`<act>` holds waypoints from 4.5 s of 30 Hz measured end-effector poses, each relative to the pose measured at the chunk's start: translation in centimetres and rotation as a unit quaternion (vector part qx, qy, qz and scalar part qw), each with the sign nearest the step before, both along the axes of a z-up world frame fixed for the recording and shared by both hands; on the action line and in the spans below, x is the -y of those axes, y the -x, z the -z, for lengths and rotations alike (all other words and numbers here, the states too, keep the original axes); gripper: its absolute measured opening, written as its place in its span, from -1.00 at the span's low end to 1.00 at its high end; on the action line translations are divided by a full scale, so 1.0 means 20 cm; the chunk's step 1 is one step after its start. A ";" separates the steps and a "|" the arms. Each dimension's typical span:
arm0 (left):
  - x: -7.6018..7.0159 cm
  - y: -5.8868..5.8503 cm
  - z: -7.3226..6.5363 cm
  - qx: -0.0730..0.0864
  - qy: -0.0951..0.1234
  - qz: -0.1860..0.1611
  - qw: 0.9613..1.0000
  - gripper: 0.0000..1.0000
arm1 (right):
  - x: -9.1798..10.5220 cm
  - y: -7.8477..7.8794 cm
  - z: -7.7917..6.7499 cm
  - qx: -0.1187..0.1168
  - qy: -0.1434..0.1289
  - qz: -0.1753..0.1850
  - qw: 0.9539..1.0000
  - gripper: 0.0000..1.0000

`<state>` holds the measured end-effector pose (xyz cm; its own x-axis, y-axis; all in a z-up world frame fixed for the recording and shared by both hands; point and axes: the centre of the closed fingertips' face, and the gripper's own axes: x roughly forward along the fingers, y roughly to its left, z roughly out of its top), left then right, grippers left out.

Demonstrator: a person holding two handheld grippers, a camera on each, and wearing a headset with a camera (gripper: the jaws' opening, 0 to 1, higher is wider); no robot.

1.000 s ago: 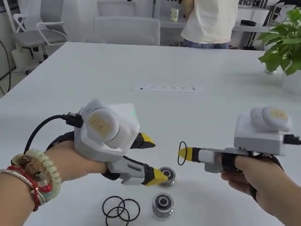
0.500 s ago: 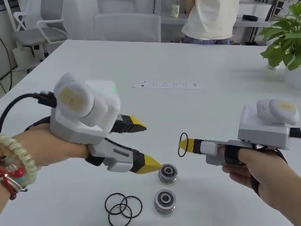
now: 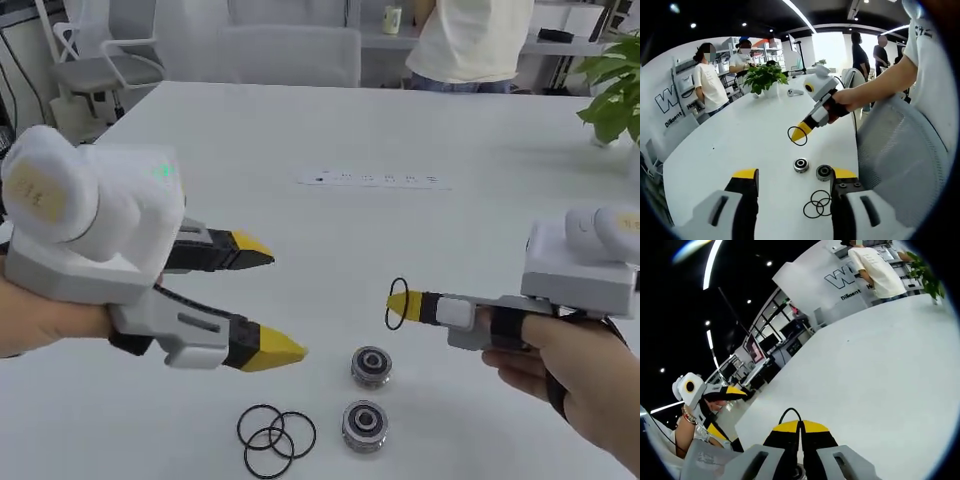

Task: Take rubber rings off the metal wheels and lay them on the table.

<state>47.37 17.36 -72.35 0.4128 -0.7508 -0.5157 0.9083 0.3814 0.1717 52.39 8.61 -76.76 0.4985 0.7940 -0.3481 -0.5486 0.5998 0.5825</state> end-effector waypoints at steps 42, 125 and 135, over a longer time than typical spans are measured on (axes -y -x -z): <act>-0.22 0.29 0.29 -0.089 0.063 -0.100 0.989 0.76 | -0.11 0.10 0.05 -0.001 0.032 -0.062 0.998 -1.00; -0.20 0.39 0.41 -0.146 0.061 -0.098 0.982 0.63 | -0.29 0.28 0.36 0.012 0.154 -0.173 0.973 -1.00; -0.20 0.39 0.42 -0.147 0.056 -0.098 0.983 0.62 | -0.32 0.29 0.33 0.040 0.148 -0.185 0.971 -1.00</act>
